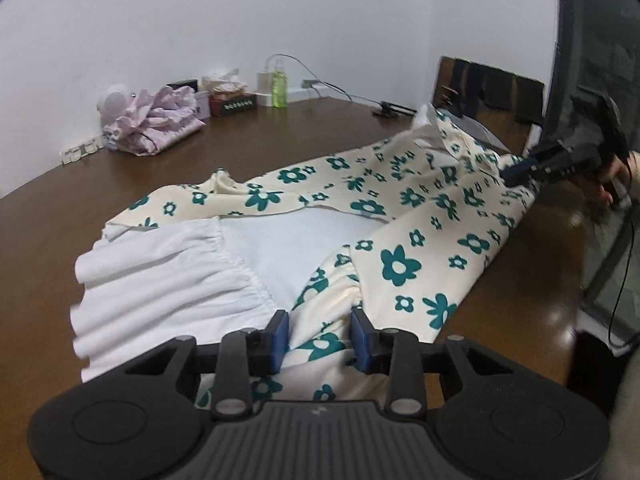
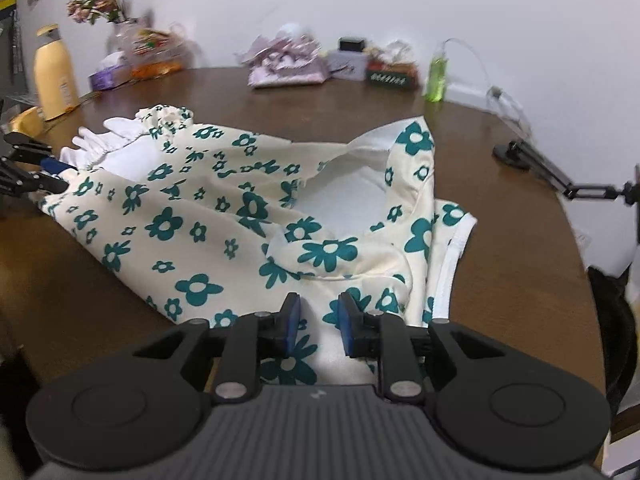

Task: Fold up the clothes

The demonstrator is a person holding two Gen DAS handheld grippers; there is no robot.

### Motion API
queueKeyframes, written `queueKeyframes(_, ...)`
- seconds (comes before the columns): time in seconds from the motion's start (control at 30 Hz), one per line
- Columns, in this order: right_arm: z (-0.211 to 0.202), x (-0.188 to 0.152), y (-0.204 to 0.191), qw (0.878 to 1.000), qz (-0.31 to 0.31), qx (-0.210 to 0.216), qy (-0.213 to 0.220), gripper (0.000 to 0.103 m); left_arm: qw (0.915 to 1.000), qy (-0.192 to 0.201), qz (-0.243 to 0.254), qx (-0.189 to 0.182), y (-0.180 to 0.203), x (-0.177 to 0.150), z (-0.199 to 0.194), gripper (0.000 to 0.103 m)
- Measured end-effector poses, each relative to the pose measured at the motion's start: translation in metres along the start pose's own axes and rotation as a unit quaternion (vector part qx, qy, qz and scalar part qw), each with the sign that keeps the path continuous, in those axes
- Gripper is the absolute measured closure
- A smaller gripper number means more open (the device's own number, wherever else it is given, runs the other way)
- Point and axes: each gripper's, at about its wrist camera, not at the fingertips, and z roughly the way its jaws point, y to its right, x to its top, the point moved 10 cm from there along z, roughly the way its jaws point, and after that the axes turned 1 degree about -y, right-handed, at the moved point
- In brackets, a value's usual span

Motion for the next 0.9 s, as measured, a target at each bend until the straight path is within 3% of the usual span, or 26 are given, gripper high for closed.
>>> queueKeyframes(0.17, -0.014, -0.01, -0.002, 0.999, -0.01, 0.018, -0.029, 0.083, 0.9987, -0.007, -0.042, -0.028, 0.004, -0.004, -0.02, 0.074)
queueKeyframes(0.2, -0.017, -0.01, -0.003, 0.999, -0.016, 0.018, -0.043, 0.082, 0.9987, 0.009, -0.045, -0.019, -0.005, 0.005, -0.029, 0.074)
queueKeyframes(0.27, -0.036, 0.003, -0.009, 0.998, -0.04, 0.04, -0.024, 0.079, 0.9975, 0.053, -0.048, -0.001, -0.026, 0.027, -0.052, 0.073)
queueKeyframes(0.33, -0.055, 0.026, -0.007, 0.997, -0.054, 0.057, 0.016, 0.065, 0.9951, 0.086, -0.038, 0.031, -0.054, 0.056, -0.07, 0.061)
queueKeyframes(0.37, -0.066, 0.043, -0.001, 0.995, -0.055, 0.063, 0.047, 0.055, 0.9936, 0.092, -0.03, 0.058, -0.07, 0.072, -0.065, 0.057)
queueKeyframes(0.4, -0.077, 0.06, 0.005, 0.993, -0.056, 0.069, 0.078, 0.055, 0.9913, 0.098, -0.021, 0.085, -0.086, 0.088, -0.06, 0.057)
queueKeyframes(0.47, -0.071, 0.091, 0.034, 0.994, -0.044, 0.026, 0.102, 0.055, 0.9868, 0.093, -0.034, 0.128, -0.118, 0.11, -0.035, 0.059)
queueKeyframes(0.53, -0.042, 0.107, 0.07, 0.996, -0.024, -0.01, 0.082, 0.061, 0.9816, 0.073, -0.076, 0.159, -0.15, 0.122, 0.002, 0.061)
queueKeyframes(0.57, -0.023, 0.111, 0.088, 0.998, -0.011, -0.018, 0.065, 0.069, 0.9811, 0.052, -0.091, 0.163, -0.159, 0.121, 0.022, 0.073)
queueKeyframes(0.6, -0.005, 0.115, 0.106, 0.999, 0.002, -0.026, 0.048, 0.079, 0.9834, 0.034, -0.095, 0.151, -0.162, 0.118, 0.038, 0.079)
queueKeyframes(0.63, 0.014, 0.119, 0.124, 0.999, 0.014, -0.034, 0.031, 0.082, 0.9853, 0.017, -0.098, 0.139, -0.164, 0.115, 0.053, 0.079)
queueKeyframes(0.73, 0.062, 0.113, 0.116, 0.998, -0.007, 0.062, -0.028, 0.083, 0.9914, -0.016, -0.091, 0.092, -0.159, 0.101, 0.084, 0.084)
queueKeyframes(0.77, 0.072, 0.113, 0.107, 0.995, -0.025, 0.094, -0.037, 0.083, 0.9933, -0.023, -0.091, 0.067, -0.154, 0.096, 0.088, 0.097)
queueKeyframes(0.8, 0.071, 0.111, 0.089, 0.989, -0.053, 0.135, -0.042, 0.083, 0.9945, -0.03, -0.091, 0.041, -0.148, 0.092, 0.091, 0.103)
queueKeyframes(0.83, 0.068, 0.11, 0.071, 0.98, -0.082, 0.175, -0.046, 0.083, 0.9957, -0.025, -0.089, -0.006, -0.138, 0.089, 0.086, 0.103)
queueKeyframes(0.9, 0.051, 0.102, 0.047, 0.962, -0.158, 0.215, -0.054, 0.081, 0.9958, -0.015, -0.069, -0.058, -0.119, 0.084, 0.074, 0.098)
